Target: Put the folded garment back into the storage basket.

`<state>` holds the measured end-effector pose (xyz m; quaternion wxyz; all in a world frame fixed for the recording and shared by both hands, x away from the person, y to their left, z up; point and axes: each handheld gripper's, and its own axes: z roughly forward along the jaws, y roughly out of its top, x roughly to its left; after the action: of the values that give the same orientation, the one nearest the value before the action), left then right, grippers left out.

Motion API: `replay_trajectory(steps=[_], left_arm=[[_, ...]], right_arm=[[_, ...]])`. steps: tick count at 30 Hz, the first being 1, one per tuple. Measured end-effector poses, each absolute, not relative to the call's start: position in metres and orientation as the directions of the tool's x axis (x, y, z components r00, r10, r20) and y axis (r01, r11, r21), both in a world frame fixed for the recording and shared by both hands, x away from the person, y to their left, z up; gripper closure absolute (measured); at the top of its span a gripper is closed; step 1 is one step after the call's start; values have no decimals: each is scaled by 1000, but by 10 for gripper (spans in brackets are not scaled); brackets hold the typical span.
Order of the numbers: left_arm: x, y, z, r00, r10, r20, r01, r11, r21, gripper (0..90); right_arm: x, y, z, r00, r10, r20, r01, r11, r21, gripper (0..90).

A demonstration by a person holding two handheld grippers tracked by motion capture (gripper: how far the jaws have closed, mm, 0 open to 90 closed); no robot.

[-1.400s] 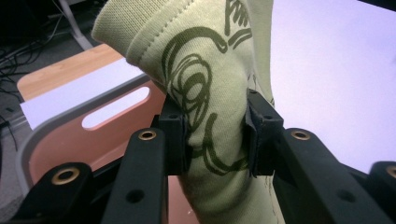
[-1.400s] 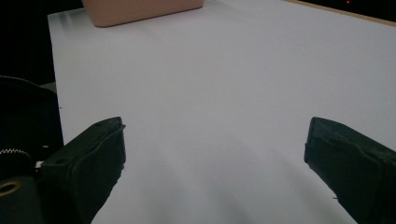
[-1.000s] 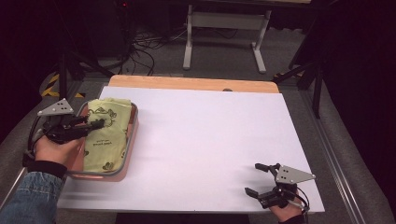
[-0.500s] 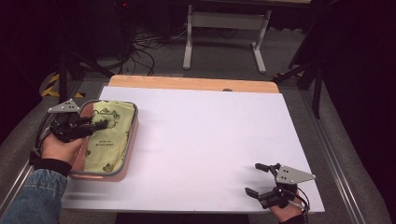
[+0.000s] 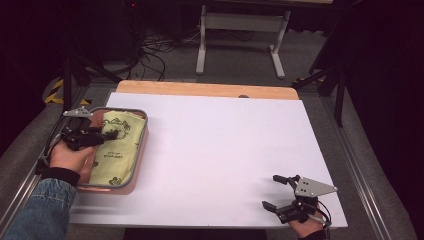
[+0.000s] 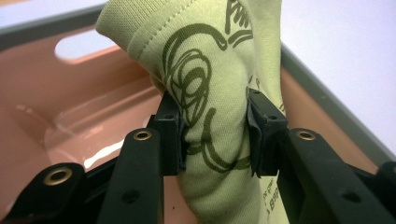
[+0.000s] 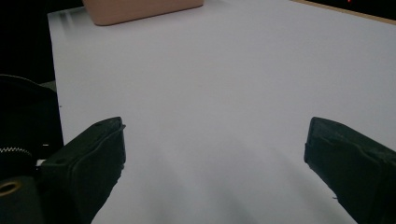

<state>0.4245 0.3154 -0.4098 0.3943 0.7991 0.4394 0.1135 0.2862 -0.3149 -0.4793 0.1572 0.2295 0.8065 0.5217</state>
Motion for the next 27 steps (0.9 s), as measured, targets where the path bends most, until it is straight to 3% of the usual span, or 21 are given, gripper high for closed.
replay_trajectory(steps=[21,27], left_arm=[[432,310,-415,559,808,-186,676,-313,667,621],[431,311,-414,544,822,-168,679,-314,664,557]], right_arm=[[286,-315,-479,-847,532,-15,204,352,913,59],[285,-315,-478,-849,529,-16,201,351,915,64]])
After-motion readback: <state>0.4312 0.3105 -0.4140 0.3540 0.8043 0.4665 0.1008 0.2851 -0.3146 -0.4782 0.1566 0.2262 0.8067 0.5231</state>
